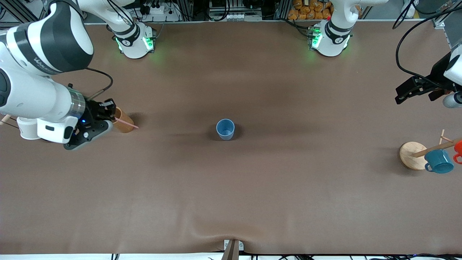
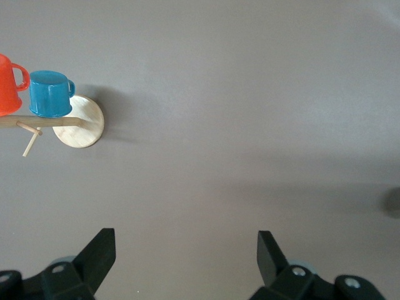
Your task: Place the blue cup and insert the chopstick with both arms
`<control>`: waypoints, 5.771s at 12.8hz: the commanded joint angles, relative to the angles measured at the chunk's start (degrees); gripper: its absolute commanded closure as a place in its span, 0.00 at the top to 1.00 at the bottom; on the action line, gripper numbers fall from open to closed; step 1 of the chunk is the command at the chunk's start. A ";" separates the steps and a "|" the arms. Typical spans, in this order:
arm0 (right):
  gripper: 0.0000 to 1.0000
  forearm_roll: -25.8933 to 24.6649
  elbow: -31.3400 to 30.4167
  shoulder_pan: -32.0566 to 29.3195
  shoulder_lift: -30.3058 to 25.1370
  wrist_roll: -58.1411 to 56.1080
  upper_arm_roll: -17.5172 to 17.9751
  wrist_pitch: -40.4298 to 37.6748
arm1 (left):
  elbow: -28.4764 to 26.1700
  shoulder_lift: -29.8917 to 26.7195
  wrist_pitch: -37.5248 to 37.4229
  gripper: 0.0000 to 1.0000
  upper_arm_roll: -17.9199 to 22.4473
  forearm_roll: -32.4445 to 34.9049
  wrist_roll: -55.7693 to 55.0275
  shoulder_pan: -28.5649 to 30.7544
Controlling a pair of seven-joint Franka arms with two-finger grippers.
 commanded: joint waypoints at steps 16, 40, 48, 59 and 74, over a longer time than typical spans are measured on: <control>0.00 0.92 0.59 25.22 7.07 27.77 -0.34 20.30 | -0.54 -0.83 -0.43 1.00 -0.17 -0.47 0.93 0.25; 0.00 -4.35 -0.55 29.80 13.13 27.69 -0.43 23.55 | -0.54 -1.27 -0.61 1.00 -0.26 -0.47 0.93 0.16; 1.00 -5.93 -1.08 30.94 13.31 27.69 -0.43 23.37 | -0.54 -1.27 -0.61 1.00 -0.26 -0.47 0.85 0.16; 1.00 -6.02 -1.08 19.62 4.98 28.13 -1.39 16.70 | -0.45 -1.53 -1.13 1.00 0.00 -0.47 1.20 0.34; 1.00 -2.77 -11.19 -13.35 -20.08 13.94 -5.18 -0.61 | -0.54 -2.24 -2.71 1.00 0.18 -0.20 1.37 0.42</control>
